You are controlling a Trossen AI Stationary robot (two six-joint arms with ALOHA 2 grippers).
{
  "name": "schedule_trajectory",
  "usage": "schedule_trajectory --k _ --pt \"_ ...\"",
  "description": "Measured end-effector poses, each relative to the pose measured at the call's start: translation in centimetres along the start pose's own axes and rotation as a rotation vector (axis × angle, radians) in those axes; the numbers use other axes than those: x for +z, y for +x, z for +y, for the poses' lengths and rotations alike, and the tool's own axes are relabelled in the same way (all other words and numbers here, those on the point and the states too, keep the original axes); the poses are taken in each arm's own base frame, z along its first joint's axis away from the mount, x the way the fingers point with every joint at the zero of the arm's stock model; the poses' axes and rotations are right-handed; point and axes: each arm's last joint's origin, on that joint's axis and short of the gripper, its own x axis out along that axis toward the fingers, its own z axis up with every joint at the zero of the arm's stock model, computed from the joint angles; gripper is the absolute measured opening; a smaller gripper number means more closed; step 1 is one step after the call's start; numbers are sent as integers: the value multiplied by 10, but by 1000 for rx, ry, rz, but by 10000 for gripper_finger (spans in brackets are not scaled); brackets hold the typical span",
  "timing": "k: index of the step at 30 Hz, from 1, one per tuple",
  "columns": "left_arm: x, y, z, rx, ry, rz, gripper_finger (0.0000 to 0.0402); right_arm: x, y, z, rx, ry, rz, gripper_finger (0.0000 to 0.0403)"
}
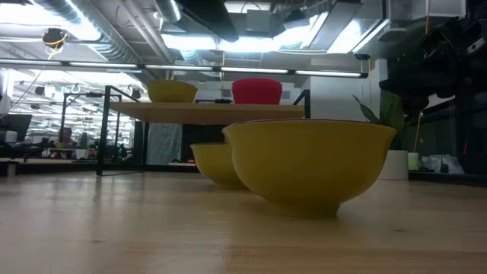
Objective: Pick & Place Mini bowls
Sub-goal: Stack the top white patterned bowl on the white patterned bowl on the shelf
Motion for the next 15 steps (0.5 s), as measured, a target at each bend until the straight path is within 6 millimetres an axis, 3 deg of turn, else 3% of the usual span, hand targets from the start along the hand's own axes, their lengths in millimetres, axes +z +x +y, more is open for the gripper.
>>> schedule_trajectory --k 15 --pt "0 11 41 96 92 37 157 0 0 0 0 0 0 140"
